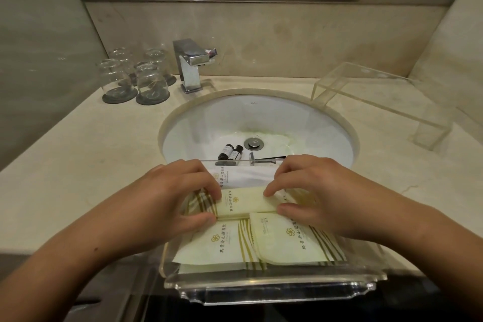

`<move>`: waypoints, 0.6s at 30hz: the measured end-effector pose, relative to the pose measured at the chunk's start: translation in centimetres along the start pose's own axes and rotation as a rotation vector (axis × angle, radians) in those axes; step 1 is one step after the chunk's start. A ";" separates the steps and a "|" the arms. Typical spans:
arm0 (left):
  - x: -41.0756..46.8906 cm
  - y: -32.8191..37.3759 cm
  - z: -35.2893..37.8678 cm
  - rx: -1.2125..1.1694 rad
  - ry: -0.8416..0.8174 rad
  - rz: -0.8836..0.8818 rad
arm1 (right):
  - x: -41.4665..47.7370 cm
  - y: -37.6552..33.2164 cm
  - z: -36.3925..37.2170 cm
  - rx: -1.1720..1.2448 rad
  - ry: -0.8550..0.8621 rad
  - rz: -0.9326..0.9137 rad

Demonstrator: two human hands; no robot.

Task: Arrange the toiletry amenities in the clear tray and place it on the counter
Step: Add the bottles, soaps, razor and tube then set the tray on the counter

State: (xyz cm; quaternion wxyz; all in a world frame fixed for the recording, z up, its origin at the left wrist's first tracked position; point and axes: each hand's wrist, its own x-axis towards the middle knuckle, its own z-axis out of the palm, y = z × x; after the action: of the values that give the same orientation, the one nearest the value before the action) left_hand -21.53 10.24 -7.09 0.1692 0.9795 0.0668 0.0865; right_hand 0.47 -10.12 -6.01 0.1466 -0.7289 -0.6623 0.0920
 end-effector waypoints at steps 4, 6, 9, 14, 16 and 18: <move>-0.1 -0.2 -0.2 -0.027 0.009 0.011 | -0.1 -0.1 -0.1 0.014 0.017 -0.009; 0.3 -0.4 -0.5 -0.043 0.030 0.016 | 0.2 0.0 -0.6 0.029 0.055 -0.011; 1.5 -0.8 -1.2 -0.033 0.093 0.015 | 1.1 0.3 -1.5 0.029 0.128 -0.003; 4.1 -2.2 -2.1 -0.065 0.184 -0.029 | 3.1 1.3 -3.0 0.036 0.208 0.027; 5.3 -2.8 -2.2 -0.094 0.199 -0.044 | 4.0 1.8 -3.5 0.044 0.215 0.039; 6.6 -3.6 -2.1 -0.118 0.202 -0.069 | 5.1 2.4 -4.0 0.055 0.219 0.048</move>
State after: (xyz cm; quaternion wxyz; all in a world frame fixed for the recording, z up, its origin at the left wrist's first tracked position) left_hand -15.87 15.33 -5.41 0.2218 0.9513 0.1121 0.1826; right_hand 4.58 -5.66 -2.80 0.2360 -0.7460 -0.6218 0.0335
